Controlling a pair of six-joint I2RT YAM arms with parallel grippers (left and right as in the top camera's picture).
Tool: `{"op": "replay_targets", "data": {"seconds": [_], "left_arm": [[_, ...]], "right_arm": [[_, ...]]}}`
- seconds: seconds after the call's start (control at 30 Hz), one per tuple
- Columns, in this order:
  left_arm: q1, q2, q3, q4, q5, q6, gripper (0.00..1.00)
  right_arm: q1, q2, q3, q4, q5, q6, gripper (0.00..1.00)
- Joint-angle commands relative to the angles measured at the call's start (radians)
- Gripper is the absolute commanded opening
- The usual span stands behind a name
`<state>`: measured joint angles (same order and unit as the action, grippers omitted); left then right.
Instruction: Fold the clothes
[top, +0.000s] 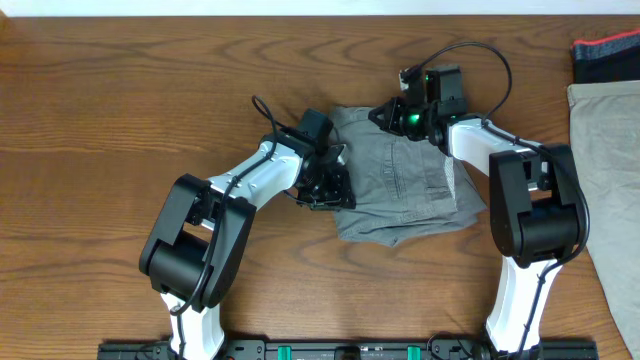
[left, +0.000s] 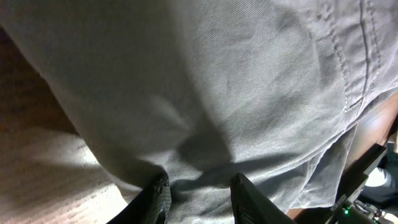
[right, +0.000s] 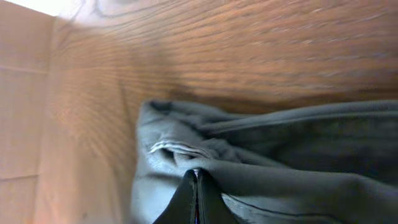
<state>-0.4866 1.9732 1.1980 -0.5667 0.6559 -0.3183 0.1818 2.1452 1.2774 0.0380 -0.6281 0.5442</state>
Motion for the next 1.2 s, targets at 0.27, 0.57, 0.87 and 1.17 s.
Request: {"op": "replay_targets", "data": {"seconds": [0.27,0.57,0.87,1.17], "left_arm": [[-0.001,0.000,-0.010,-0.056,-0.001,0.063,0.35],[-0.001,-0.111,-0.008,-0.058,-0.051,0.119,0.36],[-0.001,-0.182,-0.009,-0.088,-0.118,0.103,0.36],[-0.001,-0.180,-0.009,-0.071,-0.118,0.103,0.36]], "right_arm": [[-0.085,0.075,0.069,-0.016,0.093,-0.114,0.01],[-0.188,-0.022,0.407,-0.448,0.003,-0.219,0.02],[-0.192,-0.170,0.541,-1.096,0.031,-0.420,0.01],[-0.143,-0.175,0.406,-1.364,0.096,-0.546,0.01]]}}
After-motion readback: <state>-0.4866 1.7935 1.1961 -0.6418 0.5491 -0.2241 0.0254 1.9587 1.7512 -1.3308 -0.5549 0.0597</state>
